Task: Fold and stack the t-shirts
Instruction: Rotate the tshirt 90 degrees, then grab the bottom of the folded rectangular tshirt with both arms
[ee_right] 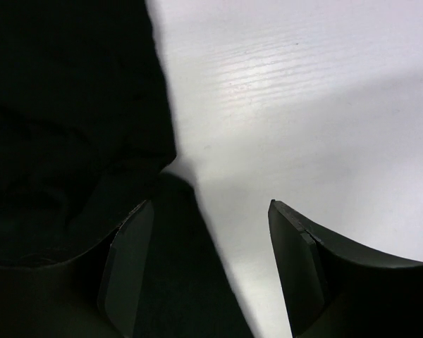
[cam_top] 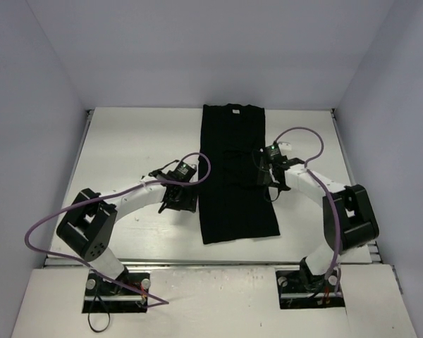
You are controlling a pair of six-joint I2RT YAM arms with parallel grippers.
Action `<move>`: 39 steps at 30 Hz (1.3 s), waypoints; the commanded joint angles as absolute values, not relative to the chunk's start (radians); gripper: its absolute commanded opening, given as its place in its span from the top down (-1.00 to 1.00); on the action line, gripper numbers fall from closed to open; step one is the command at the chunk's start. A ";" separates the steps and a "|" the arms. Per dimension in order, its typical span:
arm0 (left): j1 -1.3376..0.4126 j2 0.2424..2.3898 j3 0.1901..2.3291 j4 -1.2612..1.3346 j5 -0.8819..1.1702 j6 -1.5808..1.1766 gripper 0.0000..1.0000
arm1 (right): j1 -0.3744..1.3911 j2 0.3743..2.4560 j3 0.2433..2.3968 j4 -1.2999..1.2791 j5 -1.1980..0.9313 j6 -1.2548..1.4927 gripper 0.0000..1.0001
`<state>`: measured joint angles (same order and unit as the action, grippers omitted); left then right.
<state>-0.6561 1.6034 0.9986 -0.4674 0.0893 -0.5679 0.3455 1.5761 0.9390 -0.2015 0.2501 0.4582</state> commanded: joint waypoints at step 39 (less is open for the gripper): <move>-0.981 1.580 0.829 -0.415 0.019 -0.949 0.25 | 0.493 1.046 0.521 -0.486 0.194 0.888 -0.32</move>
<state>-0.9741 1.5524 0.8562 -0.3709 0.0370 -0.9367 0.4803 1.0127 0.5102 -0.4670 0.1513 0.8624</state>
